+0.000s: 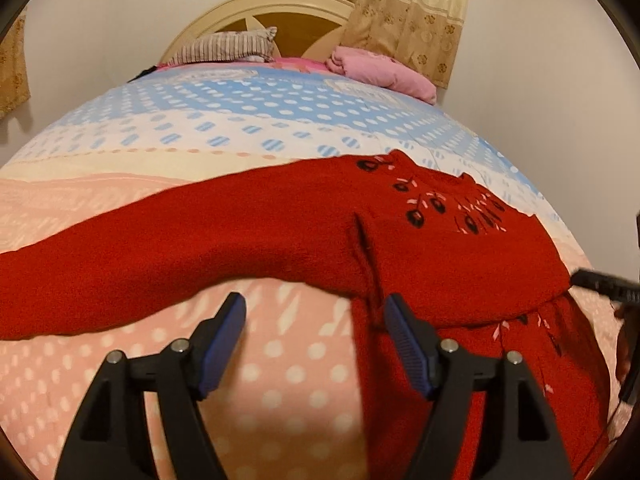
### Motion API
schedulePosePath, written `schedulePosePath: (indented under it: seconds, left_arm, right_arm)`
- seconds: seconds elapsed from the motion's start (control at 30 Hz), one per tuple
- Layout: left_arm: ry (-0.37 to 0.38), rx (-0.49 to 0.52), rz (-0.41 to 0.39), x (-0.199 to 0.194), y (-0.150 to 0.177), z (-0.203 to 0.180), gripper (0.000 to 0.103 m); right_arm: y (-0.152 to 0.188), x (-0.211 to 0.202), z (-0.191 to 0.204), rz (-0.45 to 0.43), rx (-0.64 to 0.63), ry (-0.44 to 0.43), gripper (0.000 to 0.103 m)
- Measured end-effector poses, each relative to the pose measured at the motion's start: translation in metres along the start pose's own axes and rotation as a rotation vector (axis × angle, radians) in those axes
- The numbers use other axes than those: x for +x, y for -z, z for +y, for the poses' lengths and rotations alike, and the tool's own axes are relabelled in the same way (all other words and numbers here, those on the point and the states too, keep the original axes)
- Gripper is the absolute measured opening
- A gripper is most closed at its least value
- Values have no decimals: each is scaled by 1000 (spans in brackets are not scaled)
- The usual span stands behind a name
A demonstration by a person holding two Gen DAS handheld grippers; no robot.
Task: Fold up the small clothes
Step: 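Grasp the other sleeve with the left tool while the right tool releases, then lift the sleeve with the left tool and carry it across the body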
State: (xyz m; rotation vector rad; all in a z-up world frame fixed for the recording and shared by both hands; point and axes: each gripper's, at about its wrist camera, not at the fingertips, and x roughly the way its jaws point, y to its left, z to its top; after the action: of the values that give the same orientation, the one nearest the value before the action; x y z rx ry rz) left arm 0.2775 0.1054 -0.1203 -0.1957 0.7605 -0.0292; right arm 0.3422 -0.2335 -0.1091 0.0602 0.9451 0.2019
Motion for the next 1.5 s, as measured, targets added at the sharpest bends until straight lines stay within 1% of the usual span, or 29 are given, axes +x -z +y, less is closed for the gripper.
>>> schedulePosePath:
  seconds: [0.07, 0.1, 0.13, 0.17, 0.2, 0.23, 0.27, 0.33, 0.4, 0.47, 0.53, 0.6, 0.63, 0.67, 0.7, 0.73, 0.8, 0.93, 1.0, 1.03, 1.13, 1.2, 1.23, 1.27, 1.3, 1.33, 1.37, 1.43, 1.5]
  left_arm:
    - [-16, -3, -8, -7, 1, 9, 77]
    - [-32, -4, -16, -12, 2, 17, 77]
    - [-48, -5, -20, -16, 3, 27, 77]
    - [-62, -7, -21, -19, 4, 34, 79]
    - [-90, -11, -21, -24, 6, 47, 81]
    - [-119, -16, -22, -27, 8, 60, 82]
    - [-153, -24, -24, -32, 11, 77, 85]
    - [-218, -43, -25, -39, 15, 103, 90]
    - [-294, -79, -26, -48, 19, 137, 90]
    - [-356, -125, -26, -57, 22, 165, 90]
    - [-400, -163, -38, -68, 27, 185, 90]
    - [-442, -208, -56, -79, 31, 207, 90]
    - [-454, -232, -57, -83, 34, 216, 90]
    - [-465, -265, -58, -86, 37, 227, 90]
    - [-464, -289, -59, -87, 39, 234, 90]
    - [-462, -308, -58, -88, 41, 240, 90]
    - [-471, -341, -48, -85, 45, 251, 90]
    - [-455, -380, -46, -82, 45, 258, 87]
    - [-426, -398, -49, -76, 41, 257, 79]
    - [-421, -402, -45, -73, 38, 258, 78]
    - [-415, -401, -27, -63, 33, 261, 72]
    - [-411, -408, -7, -54, 30, 264, 65]
    - [-413, -409, -5, -52, 28, 264, 64]
    - [-405, -410, -5, -50, 25, 265, 60]
    - [-385, -415, -5, -49, 23, 266, 45]
    - [-360, -426, -2, -49, 21, 268, 35]
    - [-344, -434, 2, -49, 20, 269, 19]
    - [-306, -441, 6, -50, 18, 268, 16]
    - [-316, -418, -2, -55, 15, 262, 15]
  right_arm:
    - [-8, 14, -4, 23, 5, -11, 77]
    - [-8, 24, -11, 46, 18, 10, 77]
    - [-5, 38, -22, 90, 46, 43, 77]
    - [1, 44, -29, 106, 52, 37, 77]
    - [5, 39, -30, 76, 35, 29, 77]
    - [7, 35, -28, 73, 16, 47, 77]
    - [8, 32, -25, 87, 7, 76, 77]
    - [7, 22, -17, 81, 2, 92, 77]
    - [1, 11, -2, 47, -33, 81, 77]
    - [-7, 9, 22, 24, -103, 67, 77]
    - [-10, 17, 41, 24, -162, 70, 77]
    - [-9, 38, 45, 65, -161, 67, 77]
    - [-4, 52, 43, 91, -148, 80, 77]
    - [2, 60, 41, 80, -135, 84, 80]
    - [8, 58, 40, 32, -130, 87, 83]
    - [12, 58, 41, 14, -136, 95, 83]
    - [14, 55, 42, 0, -139, 101, 83]
    - [15, 53, 40, -12, -130, 87, 84]
    - [15, 53, 41, -17, -132, 92, 84]
    - [16, 53, 42, -20, -134, 94, 84]
    - [16, 54, 42, -25, -130, 92, 84]
    - [16, 54, 42, -27, -129, 91, 84]
    - [16, 54, 42, -28, -130, 93, 84]
    - [17, 54, 42, -29, -131, 95, 84]
    - [17, 53, 43, -30, -132, 96, 84]
    - [17, 53, 43, -30, -133, 97, 84]
    - [17, 54, 43, -31, -132, 96, 84]
    - [18, 53, 42, -31, -131, 95, 84]
    - [18, 53, 42, -32, -128, 92, 85]
